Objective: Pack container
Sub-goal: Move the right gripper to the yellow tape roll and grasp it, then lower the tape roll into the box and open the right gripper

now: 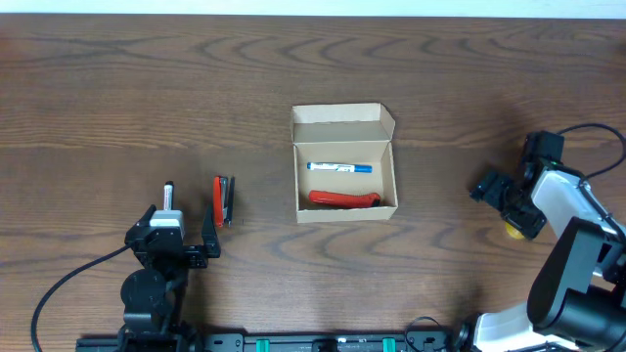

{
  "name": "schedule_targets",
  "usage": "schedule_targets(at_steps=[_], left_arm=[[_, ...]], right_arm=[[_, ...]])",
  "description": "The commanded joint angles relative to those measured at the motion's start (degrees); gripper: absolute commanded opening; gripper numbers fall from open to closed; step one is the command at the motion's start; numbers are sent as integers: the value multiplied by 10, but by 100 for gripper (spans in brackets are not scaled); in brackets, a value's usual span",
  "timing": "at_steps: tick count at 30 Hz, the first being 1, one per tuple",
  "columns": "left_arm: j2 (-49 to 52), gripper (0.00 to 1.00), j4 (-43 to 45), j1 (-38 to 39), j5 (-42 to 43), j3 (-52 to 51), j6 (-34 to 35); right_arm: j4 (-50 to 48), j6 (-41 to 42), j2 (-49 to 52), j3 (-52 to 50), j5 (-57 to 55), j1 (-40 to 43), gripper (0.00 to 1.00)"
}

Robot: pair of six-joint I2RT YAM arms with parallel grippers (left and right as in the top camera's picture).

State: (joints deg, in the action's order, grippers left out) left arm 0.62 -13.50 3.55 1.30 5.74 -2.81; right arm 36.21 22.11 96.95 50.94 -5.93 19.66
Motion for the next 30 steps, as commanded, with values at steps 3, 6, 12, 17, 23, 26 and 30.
schedule_targets(at_steps=[3, 6, 12, 17, 23, 26, 30], left_arm=[[-3, 95, -6, 2, 2, -15, 5], [-3, 95, -6, 2, 2, -15, 5], [-3, 95, -6, 2, 2, -15, 5], [-3, 95, -6, 2, 2, -15, 5], [-3, 95, -6, 2, 2, -15, 5], [-3, 95, -6, 2, 2, -15, 5], [-3, 95, -6, 2, 2, -15, 5]], right_arm=[[-11, -5, 18, -4, 2, 2, 80], [-15, -5, 31, -4, 5, 2, 7], [-14, -38, 37, -4, 45, -1, 1], [-8, -75, 22, 8, 106, -31, 1], [38, -167, -49, 100, 163, -133, 1], [59, -254, -82, 166, 195, -205, 1], [122, -447, -91, 255, 223, -309, 1]])
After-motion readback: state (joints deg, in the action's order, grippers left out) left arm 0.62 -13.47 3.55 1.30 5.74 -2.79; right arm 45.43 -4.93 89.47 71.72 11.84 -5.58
